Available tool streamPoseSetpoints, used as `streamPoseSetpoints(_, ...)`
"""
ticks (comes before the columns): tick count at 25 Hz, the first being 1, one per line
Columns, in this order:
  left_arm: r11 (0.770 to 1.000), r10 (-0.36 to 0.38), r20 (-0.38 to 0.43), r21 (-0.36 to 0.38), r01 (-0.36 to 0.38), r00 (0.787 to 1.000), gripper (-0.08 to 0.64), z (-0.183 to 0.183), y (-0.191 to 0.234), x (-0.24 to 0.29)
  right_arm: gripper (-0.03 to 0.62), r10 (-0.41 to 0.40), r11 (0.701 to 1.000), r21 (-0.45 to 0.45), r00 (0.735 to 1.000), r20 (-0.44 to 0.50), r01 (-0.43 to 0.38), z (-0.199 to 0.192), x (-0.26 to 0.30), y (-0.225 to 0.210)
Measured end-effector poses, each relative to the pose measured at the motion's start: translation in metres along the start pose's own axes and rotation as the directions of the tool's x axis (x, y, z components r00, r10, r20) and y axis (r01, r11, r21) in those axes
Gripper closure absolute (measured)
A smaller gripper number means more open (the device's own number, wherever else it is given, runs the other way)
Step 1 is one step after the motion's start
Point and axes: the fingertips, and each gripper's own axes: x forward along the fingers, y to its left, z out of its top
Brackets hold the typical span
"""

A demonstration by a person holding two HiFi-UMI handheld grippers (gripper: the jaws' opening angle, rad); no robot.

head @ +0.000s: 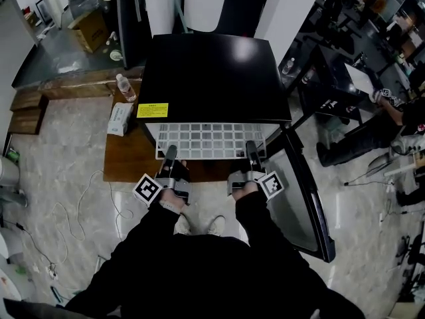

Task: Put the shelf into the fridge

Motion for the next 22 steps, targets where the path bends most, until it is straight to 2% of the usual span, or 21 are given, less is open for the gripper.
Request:
streamPoseSetpoints(12, 1.000, -0.009, 0.031, 0.014, 0.009, 0.999, 0.532, 0.018, 0.004, 0.028, 0.568, 0.009, 1.000, 0.007, 1.000, 0.024, -0.009, -0.005, 0.033, -0.001)
streamPoseSetpoints(22, 1.000, -0.025, 0.084, 0.020, 0.023, 0.996, 0.532, 0.020, 0.005, 0.044, 0.569, 0.038, 0.999, 0.024, 0.995, 0.096, -0.040, 0.003, 0.047, -0.001)
